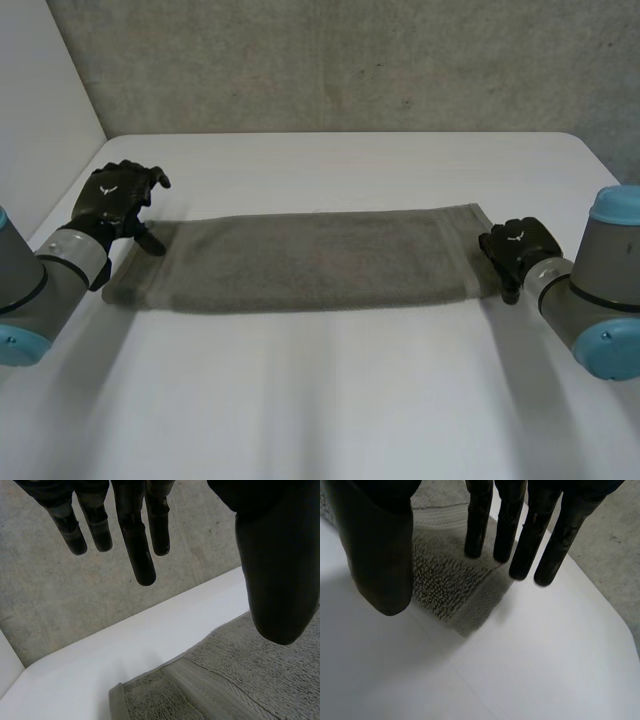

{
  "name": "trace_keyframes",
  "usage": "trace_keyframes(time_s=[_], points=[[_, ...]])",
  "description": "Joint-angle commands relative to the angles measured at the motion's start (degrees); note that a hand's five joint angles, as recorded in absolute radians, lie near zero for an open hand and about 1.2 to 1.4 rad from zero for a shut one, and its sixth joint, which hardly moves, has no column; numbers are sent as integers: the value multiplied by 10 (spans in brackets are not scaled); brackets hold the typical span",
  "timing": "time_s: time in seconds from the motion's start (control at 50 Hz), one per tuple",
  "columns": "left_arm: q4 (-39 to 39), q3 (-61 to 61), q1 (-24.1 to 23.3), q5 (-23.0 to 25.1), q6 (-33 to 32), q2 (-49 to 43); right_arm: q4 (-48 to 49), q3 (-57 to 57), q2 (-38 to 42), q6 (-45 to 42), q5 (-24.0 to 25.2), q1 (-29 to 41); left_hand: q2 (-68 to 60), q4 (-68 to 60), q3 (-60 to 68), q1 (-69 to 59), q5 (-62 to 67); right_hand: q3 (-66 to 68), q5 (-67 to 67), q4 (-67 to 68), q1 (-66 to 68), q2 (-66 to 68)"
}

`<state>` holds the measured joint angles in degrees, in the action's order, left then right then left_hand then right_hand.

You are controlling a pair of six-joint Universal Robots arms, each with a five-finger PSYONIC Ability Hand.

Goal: Fold the towel.

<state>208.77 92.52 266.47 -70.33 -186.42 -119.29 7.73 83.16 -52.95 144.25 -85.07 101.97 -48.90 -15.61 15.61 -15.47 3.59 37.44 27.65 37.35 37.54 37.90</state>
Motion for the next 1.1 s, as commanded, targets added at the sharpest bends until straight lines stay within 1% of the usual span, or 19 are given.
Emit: trace_keyframes(time_s=[0.02,0.08,0.1,0.26,0.4,0.58,0.64,0.7,0.72,0.74,0.78,0.8,0.84,0.94,0.98,1.02,1.04,1.06,1.1], points=[[7,4,2,-1,0,2,18,-9,22,1,2,-3,368,35,-35,34,-15,168,166,169,167,164],[10,6,2,0,0,2,21,-10,23,1,3,-8,368,35,-35,34,-15,287,284,288,286,282],[10,6,2,0,0,2,23,-11,24,-3,4,-15,368,35,-35,34,-15,424,422,425,423,420],[11,9,1,0,-1,2,19,-12,3,-36,9,-66,368,35,-35,34,-15,426,424,427,425,421],[12,9,1,0,0,3,9,-55,-28,-77,7,-173,368,35,-35,34,-15,426,424,427,425,421],[12,8,1,0,-1,3,-43,-168,-51,-111,0,-162,367,34,-34,32,-14,426,424,427,425,421],[12,8,1,0,-1,3,-66,-222,-78,-100,-3,-48,367,34,-34,32,-14,426,424,427,425,421],[12,8,1,0,-1,3,-66,-232,-79,-100,-4,5,367,34,-34,32,-14,426,424,427,425,421],[14,8,1,0,-2,3,-66,-239,-75,-101,-12,71,367,34,-34,32,-14,426,424,427,425,421],[14,8,1,0,-2,3,-66,-239,-75,-101,-12,72,367,34,-34,32,-14,426,424,427,425,421],[15,9,1,0,-2,4,-64,-235,-49,-102,-19,186,367,34,-34,32,-14,426,424,427,425,421],[15,9,1,0,-2,4,-64,-235,-49,-102,-19,186,367,34,-34,32,-14,426,424,427,425,421],[15,9,1,0,-2,6,-64,-233,-2,-106,-24,278,367,34,-34,32,-14,426,424,427,425,421],[16,9,1,0,-3,6,-66,-225,60,-107,-23,346,367,34,-34,32,-14,426,424,427,425,421],[15,9,0,0,-3,6,-65,-223,73,-109,-23,351,367,34,-34,32,-14,350,348,351,349,346],[16,9,1,1,-3,4,-65,-222,83,-107,-29,351,367,34,-34,32,-14,-141,-144,-141,-142,-146],[16,9,1,1,-3,4,-65,-222,83,-107,-29,351,367,34,-34,32,-14,-144,-146,-143,-145,-149],[15,9,1,2,-3,3,-64,-222,82,-105,-39,346,367,34,-34,32,-14,-262,-264,-261,-263,-267],[16,9,1,2,-4,1,-66,-221,71,-102,-69,332,367,34,-34,32,-14,-274,-276,-273,-275,-279]])
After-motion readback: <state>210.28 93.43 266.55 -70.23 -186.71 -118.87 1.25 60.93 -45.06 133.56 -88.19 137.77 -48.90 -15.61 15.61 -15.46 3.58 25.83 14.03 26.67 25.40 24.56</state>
